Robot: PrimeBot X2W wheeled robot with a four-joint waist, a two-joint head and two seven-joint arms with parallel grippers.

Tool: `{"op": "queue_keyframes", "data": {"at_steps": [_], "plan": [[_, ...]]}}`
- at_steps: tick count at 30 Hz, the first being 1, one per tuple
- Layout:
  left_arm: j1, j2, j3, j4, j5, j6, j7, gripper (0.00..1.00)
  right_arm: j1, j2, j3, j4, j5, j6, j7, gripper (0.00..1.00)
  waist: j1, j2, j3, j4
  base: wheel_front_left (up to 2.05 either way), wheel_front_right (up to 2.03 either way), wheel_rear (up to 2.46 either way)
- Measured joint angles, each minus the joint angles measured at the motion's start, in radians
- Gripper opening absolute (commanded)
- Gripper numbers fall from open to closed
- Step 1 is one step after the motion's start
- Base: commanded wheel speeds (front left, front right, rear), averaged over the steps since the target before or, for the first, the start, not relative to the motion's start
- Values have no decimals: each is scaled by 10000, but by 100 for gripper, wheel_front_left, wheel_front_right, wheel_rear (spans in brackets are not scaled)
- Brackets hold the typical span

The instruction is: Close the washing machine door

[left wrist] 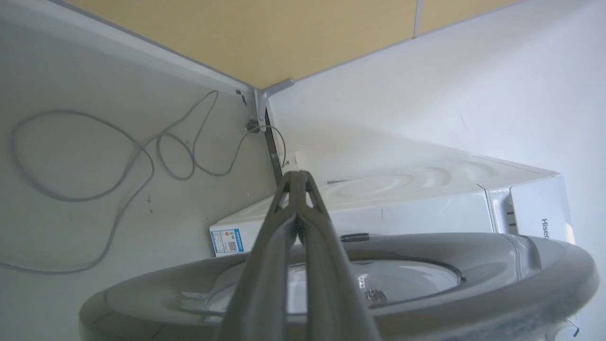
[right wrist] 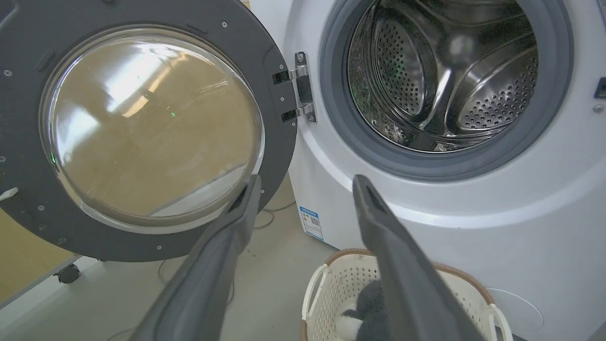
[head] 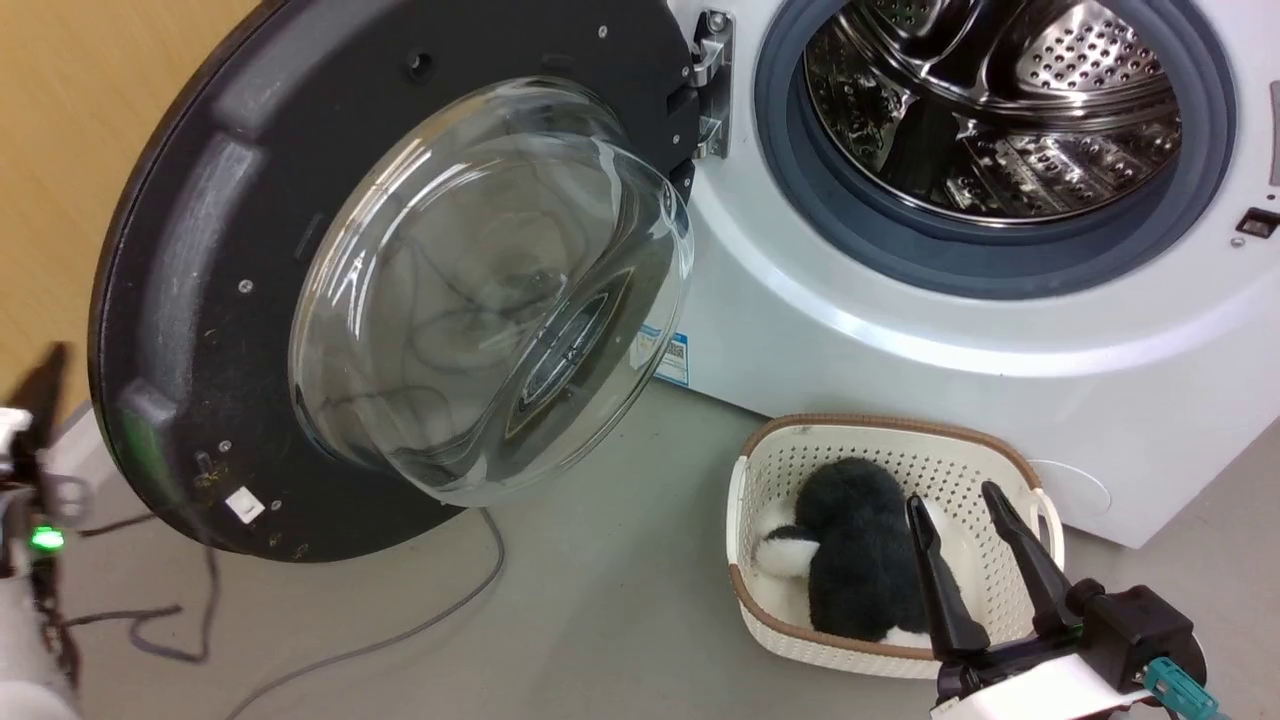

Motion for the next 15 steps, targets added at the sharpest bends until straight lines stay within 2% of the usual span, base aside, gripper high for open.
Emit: {"op": "queue_keyframes", "data": {"at_steps": [7, 12, 15], "plan": [[541, -251, -330, -472, -573, -313, 1634, 0, 6, 8, -52, 19, 6, 0, 0, 100, 0, 0, -334, -46, 0, 0, 0], [1288, -437, -533, -1237, -754, -343, 2460, 0, 66, 21, -257, 61, 17, 0, 0, 100, 0, 0, -655, -166, 0, 0, 0], [1936, -752, -775, -1902, -865, -355, 3089, 0, 167, 25, -393, 84, 61, 0, 0, 100, 0, 0, -877, -286, 0, 0, 0]]}}
